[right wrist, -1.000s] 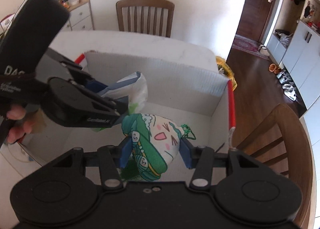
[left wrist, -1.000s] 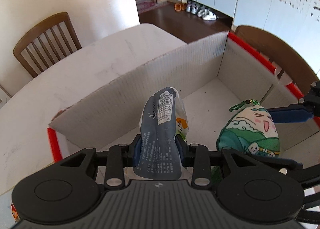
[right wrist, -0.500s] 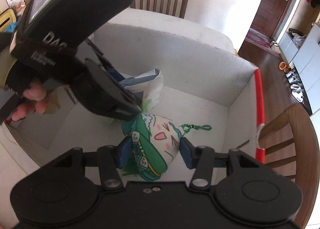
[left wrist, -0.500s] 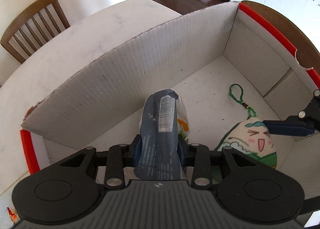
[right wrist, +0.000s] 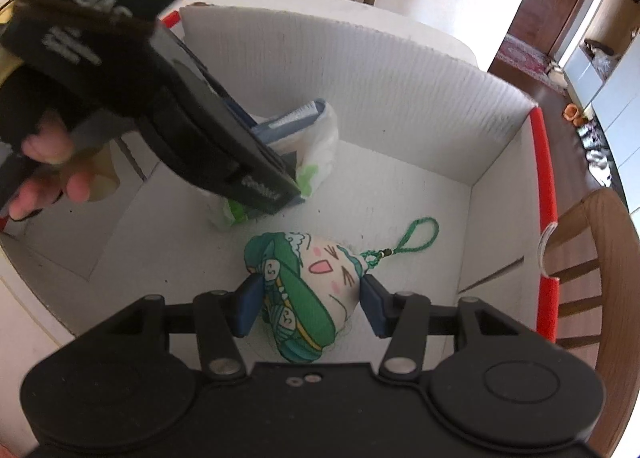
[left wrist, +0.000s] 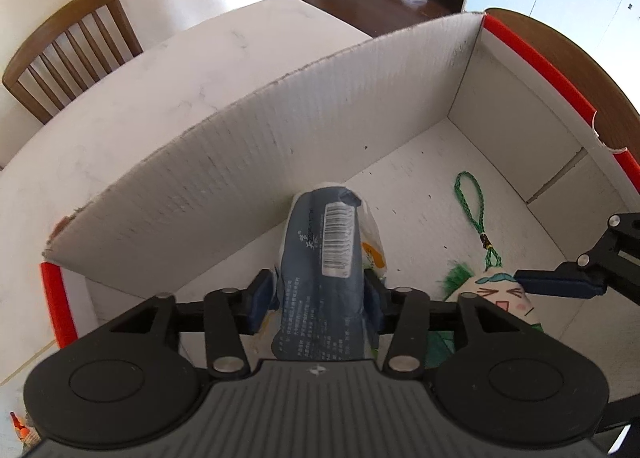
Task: Organize objects
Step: 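Lower the green plush into the shoebox and open the right tool while the left tool releases the bag, then withdraw both tools from the shoebox back over the cluttered table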
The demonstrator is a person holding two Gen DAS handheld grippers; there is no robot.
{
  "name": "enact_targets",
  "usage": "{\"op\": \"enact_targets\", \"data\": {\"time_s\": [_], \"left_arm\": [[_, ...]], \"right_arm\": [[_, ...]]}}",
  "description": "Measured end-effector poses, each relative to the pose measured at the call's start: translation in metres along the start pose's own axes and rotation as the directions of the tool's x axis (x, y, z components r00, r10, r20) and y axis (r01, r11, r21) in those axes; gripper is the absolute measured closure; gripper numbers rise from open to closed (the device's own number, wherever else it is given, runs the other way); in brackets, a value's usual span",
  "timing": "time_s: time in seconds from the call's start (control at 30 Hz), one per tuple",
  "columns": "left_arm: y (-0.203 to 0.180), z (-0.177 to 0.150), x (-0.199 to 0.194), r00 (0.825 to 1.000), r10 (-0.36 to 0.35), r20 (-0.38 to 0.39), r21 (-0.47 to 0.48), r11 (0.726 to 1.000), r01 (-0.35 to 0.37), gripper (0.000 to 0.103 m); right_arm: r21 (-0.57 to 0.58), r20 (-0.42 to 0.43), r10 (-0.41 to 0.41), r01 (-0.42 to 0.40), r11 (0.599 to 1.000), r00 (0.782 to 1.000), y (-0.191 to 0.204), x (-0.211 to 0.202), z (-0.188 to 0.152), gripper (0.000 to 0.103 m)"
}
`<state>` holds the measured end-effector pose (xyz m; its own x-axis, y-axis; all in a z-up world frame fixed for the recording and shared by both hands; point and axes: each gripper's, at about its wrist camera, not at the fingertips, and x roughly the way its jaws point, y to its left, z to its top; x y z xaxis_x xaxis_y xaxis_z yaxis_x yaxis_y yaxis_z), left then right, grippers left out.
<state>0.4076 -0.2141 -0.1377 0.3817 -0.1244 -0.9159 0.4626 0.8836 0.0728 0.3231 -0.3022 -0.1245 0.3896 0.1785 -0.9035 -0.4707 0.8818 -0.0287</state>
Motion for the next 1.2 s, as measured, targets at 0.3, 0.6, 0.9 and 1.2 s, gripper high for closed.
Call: {"op": "enact_targets", "data": {"time_s": [0.3,0.6,0.9,1.2], "left_arm": [[-0.001,-0.001,-0.017,0.999,0.021,0.044,0.017,1.000,-0.022,0.038],[0.000,-0.004,-0.044,0.994,0.017,0.106,-0.014,1.000,-0.016,0.038],[0.001,-0.022,-0.090,0.980,0.023,0.199,-0.045,0.999,-0.014,0.038],[0.010,-0.047,-0.134,0.957,0.040,0.288,-0.094,0.996,-0.014,0.038]], "right_arm": [[0.037,0.005,0.009,-0.010,0.999,1.000,0.000,-0.006,-0.008,0.039],[0.063,0.075,0.031,-0.036,0.997,0.997,-0.002,-0.037,-0.012,0.034],[0.099,0.161,0.043,-0.059,0.993,0.986,-0.007,-0.071,-0.015,0.031],[0.109,0.231,0.053,-0.080,0.991,0.971,0.002,-0.108,-0.017,0.026]]}}
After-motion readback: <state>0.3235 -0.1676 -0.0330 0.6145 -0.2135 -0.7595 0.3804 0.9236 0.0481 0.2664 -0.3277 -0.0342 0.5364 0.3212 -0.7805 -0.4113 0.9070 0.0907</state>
